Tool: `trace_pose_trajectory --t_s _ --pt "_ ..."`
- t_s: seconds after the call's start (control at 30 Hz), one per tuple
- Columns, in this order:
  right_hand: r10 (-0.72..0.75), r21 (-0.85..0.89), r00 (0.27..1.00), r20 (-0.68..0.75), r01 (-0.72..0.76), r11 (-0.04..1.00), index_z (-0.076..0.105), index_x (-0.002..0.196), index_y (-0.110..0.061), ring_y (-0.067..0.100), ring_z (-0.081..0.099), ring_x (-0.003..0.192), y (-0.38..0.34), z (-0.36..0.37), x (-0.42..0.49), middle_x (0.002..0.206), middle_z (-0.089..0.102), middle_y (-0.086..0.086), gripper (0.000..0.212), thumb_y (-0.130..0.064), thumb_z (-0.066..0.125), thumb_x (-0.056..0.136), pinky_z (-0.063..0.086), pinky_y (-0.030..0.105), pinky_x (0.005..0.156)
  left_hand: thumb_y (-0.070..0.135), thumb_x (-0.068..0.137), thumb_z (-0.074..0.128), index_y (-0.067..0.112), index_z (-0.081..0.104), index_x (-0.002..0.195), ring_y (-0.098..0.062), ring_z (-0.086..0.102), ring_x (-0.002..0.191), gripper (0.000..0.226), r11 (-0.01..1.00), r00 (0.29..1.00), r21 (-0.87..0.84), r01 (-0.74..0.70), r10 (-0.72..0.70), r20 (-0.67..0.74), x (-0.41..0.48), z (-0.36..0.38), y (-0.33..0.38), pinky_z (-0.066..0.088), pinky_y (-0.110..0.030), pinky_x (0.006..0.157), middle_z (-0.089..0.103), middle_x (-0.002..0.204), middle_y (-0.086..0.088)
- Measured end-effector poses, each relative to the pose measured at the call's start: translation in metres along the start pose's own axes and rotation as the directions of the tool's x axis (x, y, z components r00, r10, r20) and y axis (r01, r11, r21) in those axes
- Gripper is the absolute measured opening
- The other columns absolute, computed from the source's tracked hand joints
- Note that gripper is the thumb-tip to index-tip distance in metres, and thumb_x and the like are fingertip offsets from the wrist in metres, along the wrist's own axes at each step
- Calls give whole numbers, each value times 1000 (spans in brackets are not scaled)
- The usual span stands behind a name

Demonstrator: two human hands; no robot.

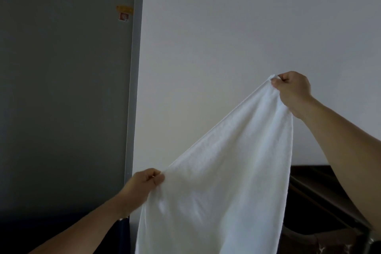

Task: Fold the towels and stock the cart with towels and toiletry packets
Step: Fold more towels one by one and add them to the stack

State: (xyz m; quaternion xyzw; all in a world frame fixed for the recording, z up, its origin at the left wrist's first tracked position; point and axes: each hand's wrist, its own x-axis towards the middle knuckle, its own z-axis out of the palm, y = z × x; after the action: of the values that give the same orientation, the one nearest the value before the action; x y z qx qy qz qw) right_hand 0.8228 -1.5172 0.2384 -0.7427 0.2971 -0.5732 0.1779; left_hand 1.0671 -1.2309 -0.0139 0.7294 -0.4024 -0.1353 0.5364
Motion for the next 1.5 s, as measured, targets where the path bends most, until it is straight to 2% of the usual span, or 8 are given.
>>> trace_pose_trajectory --t_s 0.17,0.27,0.4,0.57,1.0,1.23,1.4,1.5 --pt "-31 -44 985 173 39 998 66 100 7 23 51 71 -9 -5 -29 80 57 13 31 -24 60 98 39 32 62 26 97 63 13 71 79 -21 61 66 24 998 993 -49 -38 32 -117 19 -2 55 50 -32 62 69 76 -10" --pt "-98 136 869 485 35 990 66 97 -14 22 56 85 -27 25 -86 96 65 12 7 -21 63 96 48 39 73 31 96 61 22 64 70 -4 52 56 28 967 974 145 -208 218 -55 31 14 114 39 -15 51 60 61 12" --pt "-98 233 770 631 -68 970 56 81 -20 13 54 78 -28 57 -150 83 59 -1 21 -30 57 100 47 36 74 24 98 53 29 62 78 7 54 67 23 849 920 359 -387 383 87 31 33 166 38 -5 56 62 77 17" --pt "-105 148 814 571 24 989 49 81 -24 6 50 73 -5 60 -159 81 56 -9 22 -35 53 99 42 21 66 36 98 55 23 65 91 -1 55 70 19 829 918 396 -395 343 197 26 37 152 41 -12 58 66 86 10" --pt "-152 -75 943 297 181 981 33 68 -22 17 40 63 -6 25 -52 66 42 -7 35 -33 49 97 29 33 59 35 106 37 19 62 112 -20 63 99 30 929 970 346 -132 50 237 14 24 61 52 -38 91 66 109 0" --pt "-135 -58 971 199 149 987 33 62 -20 17 32 55 10 7 -39 61 32 2 37 -28 50 94 25 32 55 34 90 63 -8 62 109 -24 68 86 46 973 995 -226 -48 66 75 12 -13 63 59 -40 79 69 94 -13" --pt "-96 38 972 214 90 995 47 72 0 20 42 66 23 4 -45 73 43 7 38 -28 52 98 30 33 61 30 96 57 3 59 128 -36 64 112 42 809 1000 -587 -11 12 -1 11 -36 78 54 -55 92 67 123 -17" --pt "-50 154 958 282 6 988 51 96 16 22 45 75 26 -3 -45 83 47 8 45 -29 54 100 35 35 72 26 96 56 5 66 120 -28 70 99 33 671 995 -739 -56 -26 -99 16 -48 106 58 -47 81 71 116 -15"
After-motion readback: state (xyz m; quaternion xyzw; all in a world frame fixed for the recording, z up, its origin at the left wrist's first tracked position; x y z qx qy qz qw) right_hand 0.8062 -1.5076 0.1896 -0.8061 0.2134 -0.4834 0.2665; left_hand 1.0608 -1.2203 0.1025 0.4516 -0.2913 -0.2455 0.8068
